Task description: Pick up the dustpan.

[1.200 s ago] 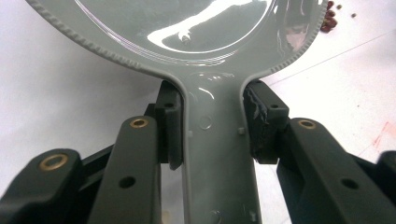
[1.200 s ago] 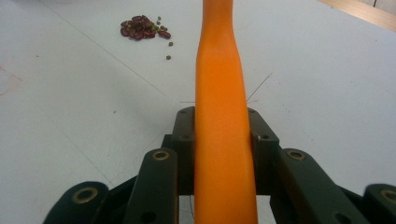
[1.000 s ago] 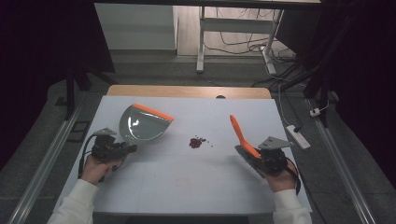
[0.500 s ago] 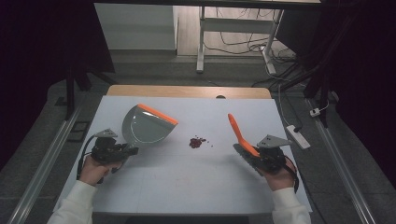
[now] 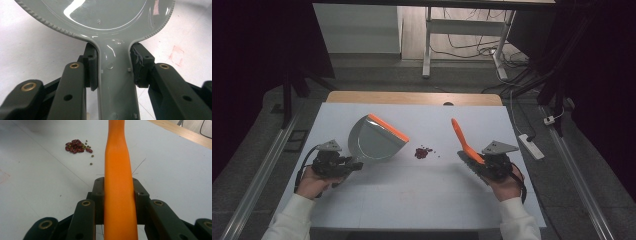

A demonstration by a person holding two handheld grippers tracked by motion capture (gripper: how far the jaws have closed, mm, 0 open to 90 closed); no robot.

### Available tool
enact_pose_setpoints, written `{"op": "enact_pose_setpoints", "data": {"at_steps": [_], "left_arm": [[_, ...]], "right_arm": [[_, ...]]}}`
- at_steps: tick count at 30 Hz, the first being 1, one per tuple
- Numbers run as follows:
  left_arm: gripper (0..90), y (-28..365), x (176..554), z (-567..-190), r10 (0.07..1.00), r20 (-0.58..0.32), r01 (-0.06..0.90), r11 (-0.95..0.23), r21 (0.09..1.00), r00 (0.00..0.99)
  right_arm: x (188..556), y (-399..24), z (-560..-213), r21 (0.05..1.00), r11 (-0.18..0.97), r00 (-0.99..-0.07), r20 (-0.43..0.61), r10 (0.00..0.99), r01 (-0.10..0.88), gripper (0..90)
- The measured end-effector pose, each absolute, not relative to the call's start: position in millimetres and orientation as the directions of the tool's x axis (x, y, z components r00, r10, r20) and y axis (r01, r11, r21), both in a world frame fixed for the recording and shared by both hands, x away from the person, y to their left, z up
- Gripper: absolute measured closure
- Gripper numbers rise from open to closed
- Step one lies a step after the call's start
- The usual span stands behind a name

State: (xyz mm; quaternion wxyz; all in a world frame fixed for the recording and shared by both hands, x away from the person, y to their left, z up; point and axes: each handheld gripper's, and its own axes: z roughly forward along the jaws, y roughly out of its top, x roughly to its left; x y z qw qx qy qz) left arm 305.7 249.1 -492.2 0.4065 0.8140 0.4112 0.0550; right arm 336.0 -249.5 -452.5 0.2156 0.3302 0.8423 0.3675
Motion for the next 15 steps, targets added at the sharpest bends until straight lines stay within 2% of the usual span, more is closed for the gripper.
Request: {"op": "enact_pose_setpoints", "data": {"at_steps": [15], "left_arm": [[61.8,239,302,-490,0.660,-0.231,0.600,-0.409,0.688,0.715]], "right_arm": [[356,-239,-447,0.785,0.471,-0.674,-0.095,0.733,0.403,69.9]]}}
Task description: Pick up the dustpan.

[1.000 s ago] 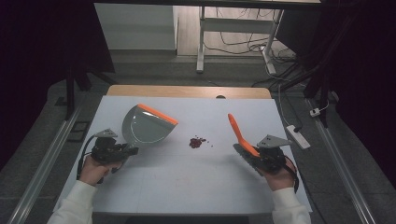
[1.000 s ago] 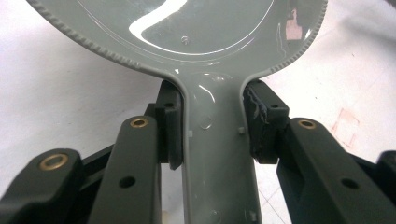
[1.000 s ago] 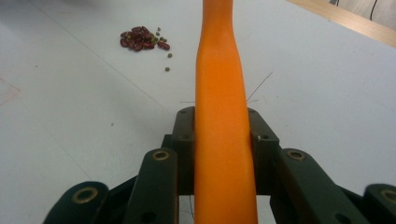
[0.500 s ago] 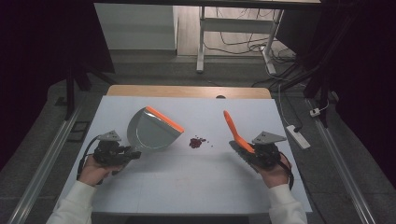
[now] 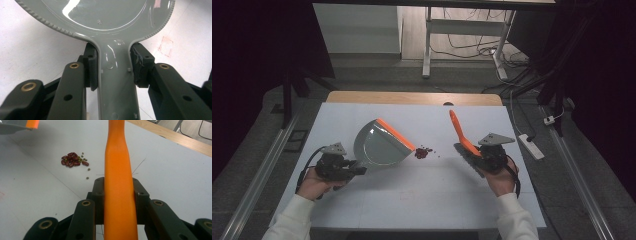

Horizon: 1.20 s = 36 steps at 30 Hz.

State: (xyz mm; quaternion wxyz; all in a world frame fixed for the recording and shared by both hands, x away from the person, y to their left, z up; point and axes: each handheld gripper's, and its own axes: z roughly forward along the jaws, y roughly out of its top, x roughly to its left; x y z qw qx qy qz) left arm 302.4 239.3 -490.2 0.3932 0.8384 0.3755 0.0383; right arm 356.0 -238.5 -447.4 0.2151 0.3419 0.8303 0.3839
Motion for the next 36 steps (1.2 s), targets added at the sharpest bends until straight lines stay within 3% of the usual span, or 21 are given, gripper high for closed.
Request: {"op": "enact_pose_setpoints", "data": {"at_steps": [36], "left_arm": [[61.8,215,302,-497,0.569,-0.246,0.582,-0.540,0.608,0.785]], "right_arm": [[402,-194,-453,0.780,0.490,-0.720,-0.075,0.689,0.388,69.9]]}}
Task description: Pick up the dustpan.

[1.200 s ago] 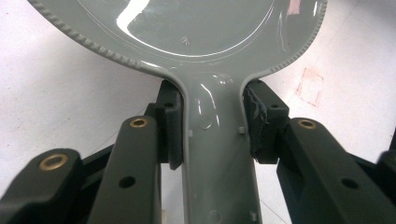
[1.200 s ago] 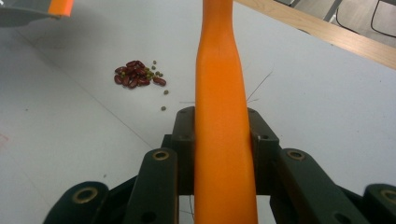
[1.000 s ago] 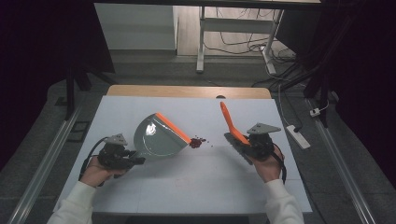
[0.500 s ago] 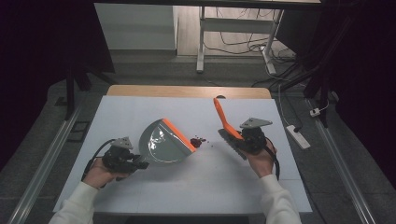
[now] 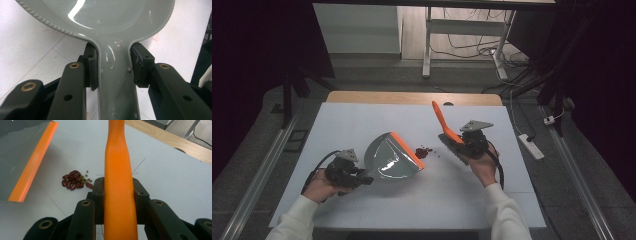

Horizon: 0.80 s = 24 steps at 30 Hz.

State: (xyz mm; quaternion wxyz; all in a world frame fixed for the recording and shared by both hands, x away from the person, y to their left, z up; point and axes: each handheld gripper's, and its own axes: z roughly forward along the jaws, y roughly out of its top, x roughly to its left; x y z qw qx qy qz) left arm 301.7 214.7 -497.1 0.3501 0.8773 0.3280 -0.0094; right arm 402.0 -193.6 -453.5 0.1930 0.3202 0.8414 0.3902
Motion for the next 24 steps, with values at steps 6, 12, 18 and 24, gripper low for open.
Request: {"op": "enact_pose_setpoints", "data": {"at_steps": [6,12,18,24], "left_arm": [[61.8,211,303,-499,0.558,-0.259,0.587,-0.555,0.589,0.788],[61.8,209,304,-501,0.561,-0.287,0.612,-0.563,0.555,0.776],[61.8,209,306,-501,0.562,-0.320,0.638,-0.569,0.520,0.763],[61.7,206,310,-504,0.575,-0.323,0.652,-0.575,0.495,0.752]], "right_arm": [[407,-186,-454,0.782,0.493,-0.725,-0.078,0.684,0.381,69.9],[417,-176,-456,0.777,0.502,-0.732,-0.079,0.677,0.380,69.9],[422,-170,-458,0.772,0.511,-0.738,-0.081,0.670,0.379,69.9],[425,-169,-460,0.766,0.516,-0.738,-0.083,0.670,0.383,69.9]]}}
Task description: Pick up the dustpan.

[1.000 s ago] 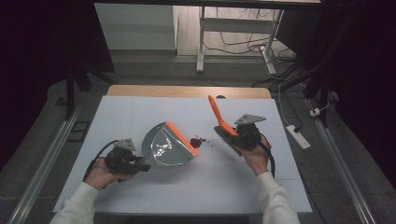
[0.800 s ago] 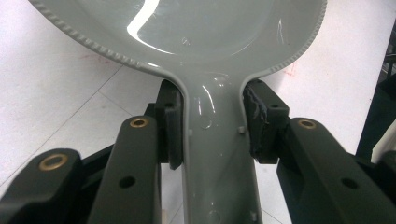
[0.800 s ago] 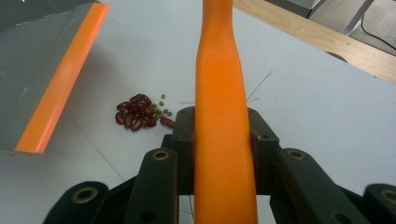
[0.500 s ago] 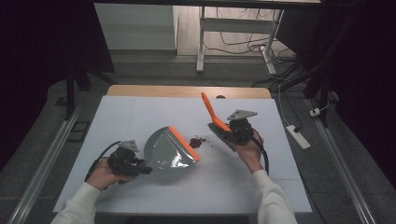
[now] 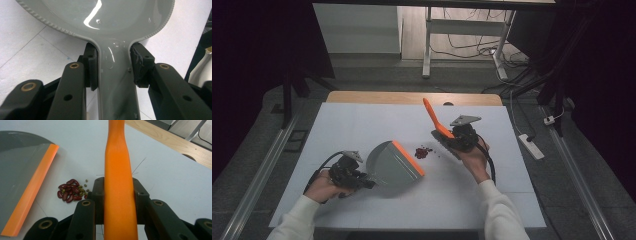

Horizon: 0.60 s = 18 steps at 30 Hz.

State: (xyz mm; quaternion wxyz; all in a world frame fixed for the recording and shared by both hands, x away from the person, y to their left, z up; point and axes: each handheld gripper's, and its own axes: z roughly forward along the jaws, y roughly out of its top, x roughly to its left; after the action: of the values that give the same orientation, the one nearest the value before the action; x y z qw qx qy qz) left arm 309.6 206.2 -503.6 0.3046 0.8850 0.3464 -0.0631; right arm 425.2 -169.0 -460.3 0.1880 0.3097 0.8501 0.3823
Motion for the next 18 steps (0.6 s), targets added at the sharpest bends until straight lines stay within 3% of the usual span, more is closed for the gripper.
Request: {"op": "enact_pose_setpoints", "data": {"at_steps": [18], "left_arm": [[61.7,187,325,-498,0.569,-0.299,0.640,-0.631,0.438,0.766]], "right_arm": [[432,-159,-464,0.754,0.537,-0.745,-0.096,0.660,0.378,69.9]]}}
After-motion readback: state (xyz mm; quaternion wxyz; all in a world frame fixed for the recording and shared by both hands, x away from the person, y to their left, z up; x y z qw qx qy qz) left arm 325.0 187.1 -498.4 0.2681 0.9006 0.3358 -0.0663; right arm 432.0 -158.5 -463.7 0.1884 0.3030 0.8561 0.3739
